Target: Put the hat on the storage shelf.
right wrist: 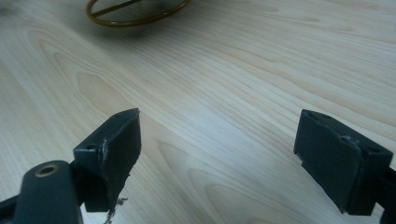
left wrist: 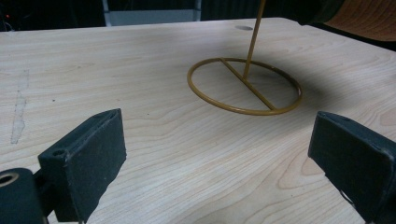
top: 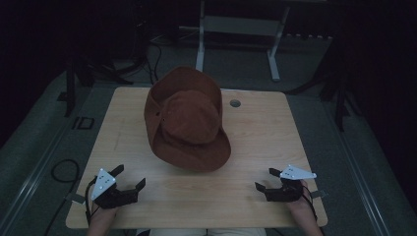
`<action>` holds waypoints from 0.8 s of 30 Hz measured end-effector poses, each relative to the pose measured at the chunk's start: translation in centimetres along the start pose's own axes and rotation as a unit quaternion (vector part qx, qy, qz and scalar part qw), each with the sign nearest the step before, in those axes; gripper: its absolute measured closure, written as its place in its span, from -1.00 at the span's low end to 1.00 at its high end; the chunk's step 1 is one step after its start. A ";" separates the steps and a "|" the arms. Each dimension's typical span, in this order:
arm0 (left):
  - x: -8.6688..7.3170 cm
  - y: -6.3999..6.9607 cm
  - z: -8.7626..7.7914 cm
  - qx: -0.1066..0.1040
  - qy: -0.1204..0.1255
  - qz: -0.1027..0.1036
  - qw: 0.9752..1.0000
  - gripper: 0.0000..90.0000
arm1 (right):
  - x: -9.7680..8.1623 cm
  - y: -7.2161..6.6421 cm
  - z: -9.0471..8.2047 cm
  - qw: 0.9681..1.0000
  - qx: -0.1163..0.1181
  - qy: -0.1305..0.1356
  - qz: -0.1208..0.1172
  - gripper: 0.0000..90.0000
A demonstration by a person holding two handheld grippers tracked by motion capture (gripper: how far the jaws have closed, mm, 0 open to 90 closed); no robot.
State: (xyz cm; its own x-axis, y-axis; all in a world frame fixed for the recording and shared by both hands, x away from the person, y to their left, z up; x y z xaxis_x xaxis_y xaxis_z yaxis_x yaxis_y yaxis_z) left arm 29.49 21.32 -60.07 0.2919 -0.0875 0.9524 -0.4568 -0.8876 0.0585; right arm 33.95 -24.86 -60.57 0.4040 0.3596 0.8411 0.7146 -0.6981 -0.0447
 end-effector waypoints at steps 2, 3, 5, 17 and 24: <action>0.0 0.0 0.0 0.001 -0.001 0.001 1.000 -0.90 | -0.2 0.3 -0.2 1.000 -0.006 0.002 0.001 -0.67; 0.0 0.0 0.0 0.000 -0.001 0.000 1.000 -0.90 | -0.3 0.4 -0.4 1.000 -0.010 0.002 0.002 -0.67; 0.0 -0.1 0.0 0.001 -0.001 0.000 1.000 -0.89 | -0.4 0.7 -0.5 1.000 -0.021 0.004 0.001 -0.67; -0.1 0.1 -0.2 -0.001 0.000 -0.002 1.000 -0.89 | -1.0 0.6 0.2 0.998 -0.053 -0.016 -0.041 -0.68; -0.1 0.1 -0.2 -0.002 0.001 -0.002 1.000 -0.89 | -1.0 1.0 0.1 0.998 -0.055 -0.014 -0.032 -0.68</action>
State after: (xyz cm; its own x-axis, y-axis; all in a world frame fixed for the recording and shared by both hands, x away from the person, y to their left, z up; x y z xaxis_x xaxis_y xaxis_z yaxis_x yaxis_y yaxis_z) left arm 29.23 21.32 -60.05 0.2921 -0.0823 0.9528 -0.4594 -0.8859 0.0643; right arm 34.32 -25.89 -61.55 0.3773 0.4215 0.8246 0.6730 -0.7365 0.0685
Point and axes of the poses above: each handheld gripper's, and its own axes: z roughly forward along the jaws, x roughly out of its top, y roughly to its right, the point moved 8 cm from there along z, roughly forward along the jaws, and after that the axes turned 1 degree about -y, right-handed, at the moved point
